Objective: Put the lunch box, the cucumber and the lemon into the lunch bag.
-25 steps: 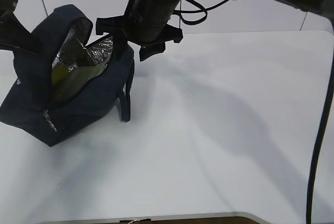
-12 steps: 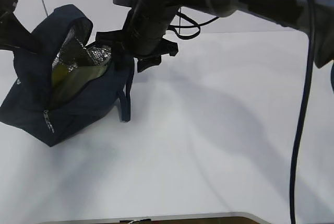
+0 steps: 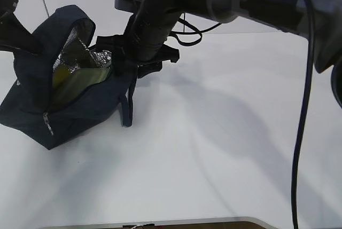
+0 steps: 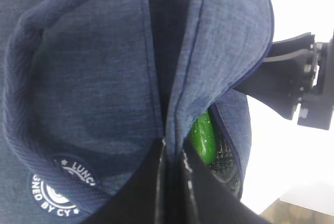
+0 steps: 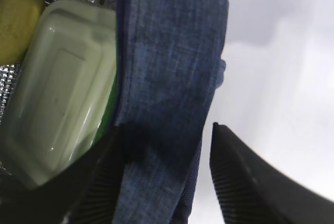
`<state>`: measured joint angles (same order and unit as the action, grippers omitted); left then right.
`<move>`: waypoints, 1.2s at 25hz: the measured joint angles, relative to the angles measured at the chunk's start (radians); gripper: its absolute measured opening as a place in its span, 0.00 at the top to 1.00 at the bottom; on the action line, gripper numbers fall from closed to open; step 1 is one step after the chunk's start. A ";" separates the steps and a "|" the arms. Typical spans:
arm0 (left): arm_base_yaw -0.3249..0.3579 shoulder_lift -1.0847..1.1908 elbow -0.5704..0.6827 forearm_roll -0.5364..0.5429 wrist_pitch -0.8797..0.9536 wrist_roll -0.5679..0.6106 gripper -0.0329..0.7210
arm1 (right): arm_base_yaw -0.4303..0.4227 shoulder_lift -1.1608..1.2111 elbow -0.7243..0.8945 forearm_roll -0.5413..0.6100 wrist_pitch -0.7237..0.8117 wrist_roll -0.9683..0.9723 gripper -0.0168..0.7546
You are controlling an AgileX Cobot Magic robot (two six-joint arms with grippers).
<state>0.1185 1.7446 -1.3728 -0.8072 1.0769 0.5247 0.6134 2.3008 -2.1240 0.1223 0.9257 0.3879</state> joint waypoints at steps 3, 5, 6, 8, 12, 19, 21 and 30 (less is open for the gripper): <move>0.000 0.000 0.000 0.000 0.000 0.000 0.97 | 0.000 0.000 0.000 0.002 0.002 0.000 0.43; 0.000 0.000 0.000 0.000 0.000 0.000 0.97 | 0.000 0.000 0.000 0.002 0.006 0.000 0.43; 0.000 0.000 0.000 0.000 0.000 0.000 0.97 | 0.000 0.000 0.000 0.004 0.006 0.000 0.43; 0.000 0.000 0.000 0.000 0.000 0.000 0.97 | 0.000 0.000 0.000 0.004 0.008 0.002 0.46; 0.000 0.000 0.000 0.000 0.000 0.000 0.97 | 0.000 0.000 0.000 0.006 0.008 0.002 0.59; 0.000 0.000 0.000 0.000 0.006 0.000 0.97 | 0.000 0.000 0.000 0.013 0.008 0.002 0.83; 0.000 0.000 0.000 0.000 0.012 0.000 0.97 | 0.000 0.000 0.000 0.016 0.008 0.002 0.92; -0.002 0.000 0.000 -0.013 0.059 0.000 0.97 | 0.000 -0.002 0.000 -0.045 0.107 -0.078 0.96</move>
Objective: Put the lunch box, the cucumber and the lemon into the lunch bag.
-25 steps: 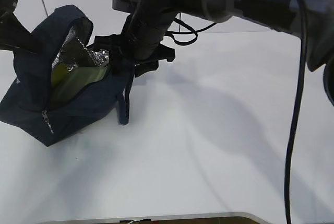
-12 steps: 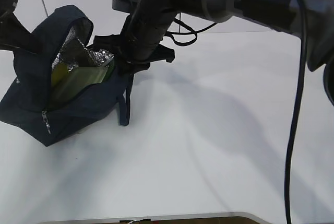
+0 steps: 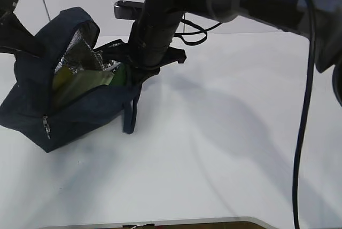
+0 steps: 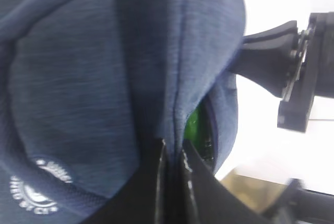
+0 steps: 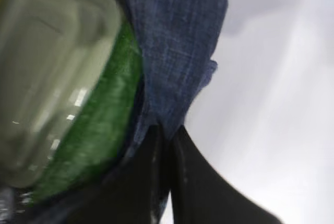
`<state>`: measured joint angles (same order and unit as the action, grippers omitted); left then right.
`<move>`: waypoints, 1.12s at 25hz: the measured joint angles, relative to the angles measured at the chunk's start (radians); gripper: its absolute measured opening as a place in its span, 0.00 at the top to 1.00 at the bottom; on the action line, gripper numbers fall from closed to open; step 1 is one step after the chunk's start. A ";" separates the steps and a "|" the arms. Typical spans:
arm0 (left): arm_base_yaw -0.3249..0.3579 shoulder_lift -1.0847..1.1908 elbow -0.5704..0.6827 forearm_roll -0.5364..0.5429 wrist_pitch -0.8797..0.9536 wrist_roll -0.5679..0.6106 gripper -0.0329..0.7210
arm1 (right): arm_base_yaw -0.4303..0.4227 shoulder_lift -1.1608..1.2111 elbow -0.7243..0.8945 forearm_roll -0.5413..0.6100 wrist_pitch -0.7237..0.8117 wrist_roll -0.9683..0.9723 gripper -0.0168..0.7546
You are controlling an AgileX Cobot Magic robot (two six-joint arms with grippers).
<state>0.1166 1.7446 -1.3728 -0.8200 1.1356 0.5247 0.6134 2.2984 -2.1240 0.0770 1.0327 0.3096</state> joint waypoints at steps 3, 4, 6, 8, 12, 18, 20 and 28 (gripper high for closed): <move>-0.013 0.000 0.000 -0.025 0.022 0.000 0.97 | 0.000 -0.019 0.000 -0.047 0.041 -0.023 0.96; -0.017 0.000 0.000 -0.032 0.027 0.000 0.97 | 0.000 -0.030 0.000 -0.057 0.057 -0.035 0.96; -0.026 0.000 0.000 -0.056 0.039 0.000 0.97 | 0.000 -0.057 0.000 -0.077 0.097 -0.053 0.96; -0.041 0.000 0.000 -0.087 0.051 0.000 0.97 | 0.000 -0.080 0.000 -0.096 0.137 -0.072 0.96; -0.080 0.000 0.000 -0.139 0.060 0.000 0.97 | 0.000 -0.119 0.000 -0.121 0.193 -0.111 0.96; -0.172 0.000 0.000 -0.186 0.060 0.000 0.97 | 0.000 -0.188 0.000 -0.191 0.220 -0.143 0.96; -0.196 0.002 0.000 -0.189 0.058 0.000 0.97 | 0.000 -0.223 0.000 -0.220 0.227 -0.144 0.96; -0.223 0.018 0.000 -0.317 -0.015 0.002 0.97 | 0.000 -0.278 0.007 -0.325 0.240 -0.175 0.96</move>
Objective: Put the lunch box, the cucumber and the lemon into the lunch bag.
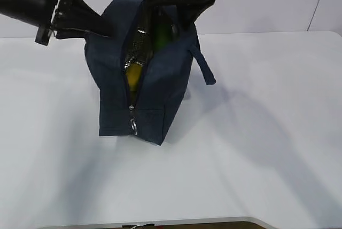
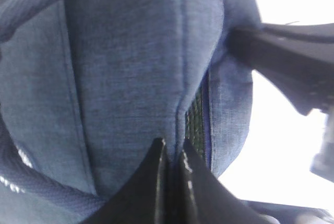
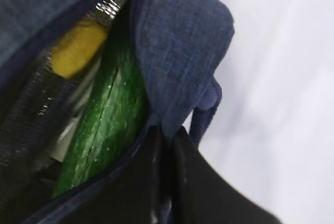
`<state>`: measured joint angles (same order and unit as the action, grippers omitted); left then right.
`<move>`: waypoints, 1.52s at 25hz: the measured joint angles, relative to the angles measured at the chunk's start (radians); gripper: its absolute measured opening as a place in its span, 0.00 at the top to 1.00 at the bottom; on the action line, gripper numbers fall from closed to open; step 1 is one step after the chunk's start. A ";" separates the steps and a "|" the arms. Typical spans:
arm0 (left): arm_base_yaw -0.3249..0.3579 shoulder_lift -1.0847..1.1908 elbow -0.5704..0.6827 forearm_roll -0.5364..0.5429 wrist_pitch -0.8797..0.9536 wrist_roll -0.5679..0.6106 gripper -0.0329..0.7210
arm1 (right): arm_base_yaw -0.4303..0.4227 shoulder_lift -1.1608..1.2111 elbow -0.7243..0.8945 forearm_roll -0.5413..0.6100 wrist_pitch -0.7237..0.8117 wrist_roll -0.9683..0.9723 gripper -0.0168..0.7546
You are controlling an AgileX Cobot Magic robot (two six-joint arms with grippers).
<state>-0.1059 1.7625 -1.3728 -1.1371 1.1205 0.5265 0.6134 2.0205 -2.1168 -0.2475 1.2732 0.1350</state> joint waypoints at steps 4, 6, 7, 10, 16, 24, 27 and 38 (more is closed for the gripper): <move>-0.006 0.052 0.000 -0.075 -0.008 0.017 0.97 | 0.000 0.000 0.016 -0.069 0.000 0.002 0.96; -0.017 0.083 0.000 -0.115 -0.013 0.032 0.97 | 0.000 0.002 0.019 -0.088 0.000 0.002 0.96; -0.025 0.100 0.000 -0.139 -0.013 0.039 0.97 | 0.000 0.002 0.021 -0.095 0.000 0.002 0.96; -0.053 0.142 0.000 -0.185 -0.013 0.053 0.97 | 0.000 0.006 0.021 -0.118 0.000 0.002 0.96; -0.076 0.180 0.000 -0.199 -0.046 0.057 0.97 | 0.000 0.048 0.021 -0.129 -0.002 0.008 0.96; -0.076 0.199 -0.001 -0.198 -0.057 0.059 0.94 | 0.000 0.081 0.021 -0.129 -0.015 0.016 0.94; -0.076 0.204 -0.001 -0.198 -0.057 0.059 0.86 | 0.000 0.081 0.021 -0.129 -0.018 0.024 0.85; -0.076 0.204 -0.001 -0.198 -0.053 0.059 0.51 | 0.000 0.081 0.016 -0.129 -0.020 0.055 0.53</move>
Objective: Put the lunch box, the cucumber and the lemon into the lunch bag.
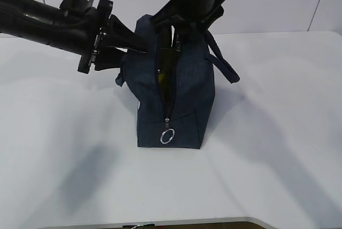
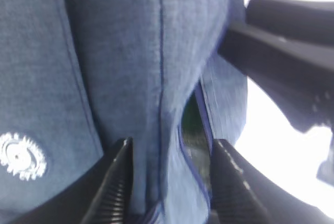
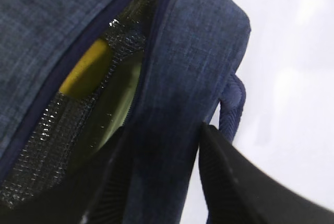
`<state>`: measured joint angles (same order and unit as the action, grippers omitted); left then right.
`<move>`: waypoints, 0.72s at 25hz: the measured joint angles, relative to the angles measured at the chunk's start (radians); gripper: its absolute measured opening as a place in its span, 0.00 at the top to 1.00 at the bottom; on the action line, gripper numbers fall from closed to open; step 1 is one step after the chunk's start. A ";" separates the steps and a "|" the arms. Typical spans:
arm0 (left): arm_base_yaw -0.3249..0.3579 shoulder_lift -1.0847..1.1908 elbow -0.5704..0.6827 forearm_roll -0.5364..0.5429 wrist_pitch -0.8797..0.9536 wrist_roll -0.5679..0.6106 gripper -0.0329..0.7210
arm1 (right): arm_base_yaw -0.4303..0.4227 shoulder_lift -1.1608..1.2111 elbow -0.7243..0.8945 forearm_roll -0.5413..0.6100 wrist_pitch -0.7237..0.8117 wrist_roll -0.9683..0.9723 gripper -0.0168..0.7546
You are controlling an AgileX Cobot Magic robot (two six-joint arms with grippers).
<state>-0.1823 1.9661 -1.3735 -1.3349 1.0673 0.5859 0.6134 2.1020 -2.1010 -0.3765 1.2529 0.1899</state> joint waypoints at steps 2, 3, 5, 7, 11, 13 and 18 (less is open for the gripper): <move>0.000 0.000 0.000 0.000 0.003 0.000 0.49 | 0.000 0.000 -0.007 0.002 0.000 0.002 0.53; 0.000 0.000 0.000 0.000 0.007 0.000 0.49 | 0.000 0.000 -0.011 0.006 0.000 0.002 0.53; 0.002 0.000 0.000 0.001 0.015 0.000 0.48 | 0.000 0.000 -0.020 0.017 0.000 0.002 0.53; 0.012 0.000 0.000 0.005 0.039 0.000 0.48 | 0.000 0.000 -0.022 0.024 0.000 0.002 0.53; 0.045 0.000 0.000 0.031 0.076 0.000 0.48 | 0.000 -0.007 -0.023 0.030 0.000 0.003 0.53; 0.059 0.000 0.000 0.031 0.088 0.000 0.48 | 0.000 -0.020 -0.023 0.030 0.000 0.003 0.53; 0.081 -0.004 0.000 0.013 0.092 0.006 0.48 | 0.000 -0.057 -0.025 0.032 0.000 0.005 0.53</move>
<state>-0.1010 1.9623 -1.3735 -1.3217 1.1593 0.5922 0.6134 2.0453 -2.1256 -0.3445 1.2529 0.1949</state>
